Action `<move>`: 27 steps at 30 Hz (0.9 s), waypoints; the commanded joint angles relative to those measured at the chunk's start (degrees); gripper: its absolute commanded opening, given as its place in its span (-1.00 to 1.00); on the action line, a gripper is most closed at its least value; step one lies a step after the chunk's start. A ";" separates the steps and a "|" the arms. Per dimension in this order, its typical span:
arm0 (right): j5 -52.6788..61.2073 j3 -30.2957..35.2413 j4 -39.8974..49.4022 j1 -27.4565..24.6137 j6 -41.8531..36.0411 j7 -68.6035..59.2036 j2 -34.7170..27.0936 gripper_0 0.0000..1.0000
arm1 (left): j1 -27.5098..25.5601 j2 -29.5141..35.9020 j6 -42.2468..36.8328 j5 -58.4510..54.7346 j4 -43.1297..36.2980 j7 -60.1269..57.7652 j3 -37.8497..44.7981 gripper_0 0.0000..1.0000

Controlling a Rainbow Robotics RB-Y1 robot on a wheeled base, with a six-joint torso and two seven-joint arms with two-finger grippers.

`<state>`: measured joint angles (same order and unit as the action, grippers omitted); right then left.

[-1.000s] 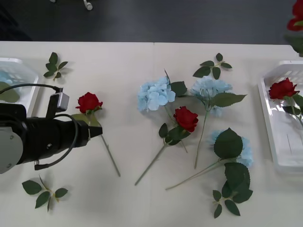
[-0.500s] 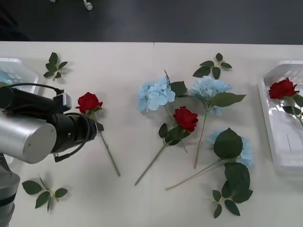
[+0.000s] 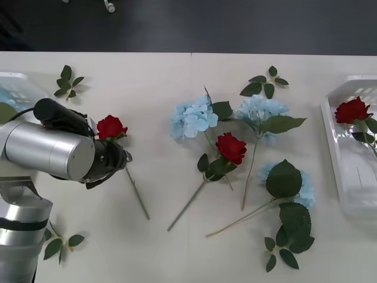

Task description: Put the red flowers into the right box and the blue flowers into the left box

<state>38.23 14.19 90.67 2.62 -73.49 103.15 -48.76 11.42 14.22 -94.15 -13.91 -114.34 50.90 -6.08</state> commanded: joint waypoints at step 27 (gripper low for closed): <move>-0.09 1.99 4.07 0.19 -3.77 -0.67 6.22 0.03 | 12.66 -3.59 9.86 4.16 25.92 -3.09 -1.48 1.00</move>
<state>37.79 14.64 89.65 2.62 -75.56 103.14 -42.04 22.85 10.79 -85.06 -10.38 -88.43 49.82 -6.15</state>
